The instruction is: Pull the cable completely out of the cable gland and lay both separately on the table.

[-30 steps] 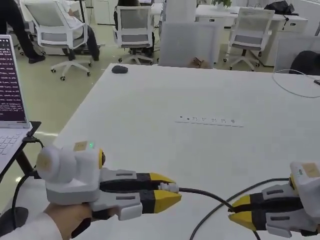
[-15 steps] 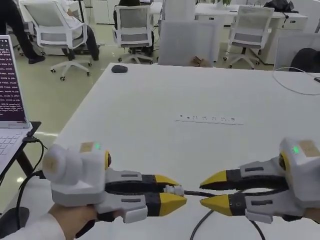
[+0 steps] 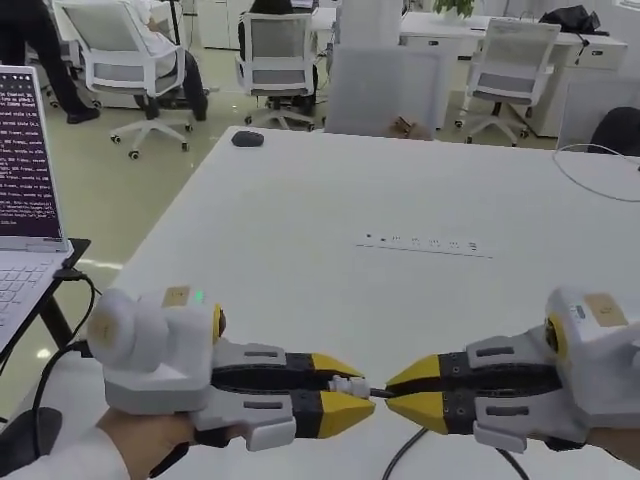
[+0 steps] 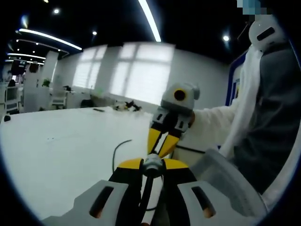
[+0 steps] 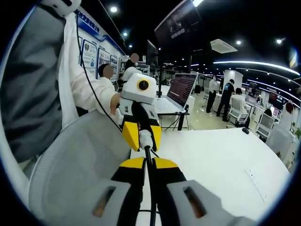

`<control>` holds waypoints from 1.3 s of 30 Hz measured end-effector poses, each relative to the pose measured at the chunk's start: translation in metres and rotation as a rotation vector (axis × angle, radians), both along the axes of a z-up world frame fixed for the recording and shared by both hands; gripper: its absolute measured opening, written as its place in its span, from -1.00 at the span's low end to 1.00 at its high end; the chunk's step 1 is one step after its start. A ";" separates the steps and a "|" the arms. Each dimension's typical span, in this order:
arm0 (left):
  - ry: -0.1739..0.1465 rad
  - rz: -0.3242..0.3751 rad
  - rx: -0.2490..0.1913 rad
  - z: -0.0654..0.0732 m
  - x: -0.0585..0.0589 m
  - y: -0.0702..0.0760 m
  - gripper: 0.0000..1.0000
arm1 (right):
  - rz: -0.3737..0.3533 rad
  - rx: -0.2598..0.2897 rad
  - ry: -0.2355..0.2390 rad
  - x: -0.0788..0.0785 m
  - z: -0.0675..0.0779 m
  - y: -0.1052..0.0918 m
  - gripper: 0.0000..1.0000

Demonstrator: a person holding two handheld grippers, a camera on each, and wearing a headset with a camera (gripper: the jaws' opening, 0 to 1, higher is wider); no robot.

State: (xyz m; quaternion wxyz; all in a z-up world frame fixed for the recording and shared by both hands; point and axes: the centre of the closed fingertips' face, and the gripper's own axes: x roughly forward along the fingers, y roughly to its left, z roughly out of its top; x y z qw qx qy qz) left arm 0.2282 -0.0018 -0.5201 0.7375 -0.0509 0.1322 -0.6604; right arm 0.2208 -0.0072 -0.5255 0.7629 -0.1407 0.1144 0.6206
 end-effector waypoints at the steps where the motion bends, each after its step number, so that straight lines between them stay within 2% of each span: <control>1: 0.001 0.001 0.001 0.000 0.000 0.001 -0.67 | 0.000 -0.001 0.001 0.000 0.000 0.001 -0.92; 17: 0.016 -0.001 -0.002 -0.005 0.000 0.003 -0.67 | 0.000 -0.020 0.012 -0.001 -0.006 0.001 -0.92; 25: 0.023 0.019 -0.001 -0.004 0.005 0.014 -0.67 | -0.036 -0.048 0.023 0.005 -0.012 -0.020 -0.92; 31: 0.030 0.030 0.001 -0.006 0.007 0.019 -0.67 | -0.086 -0.116 0.029 0.011 -0.030 -0.046 -0.92; 39: 0.050 0.059 -0.021 -0.005 0.008 0.026 -0.67 | -0.182 -0.105 0.054 0.016 -0.036 -0.075 -0.92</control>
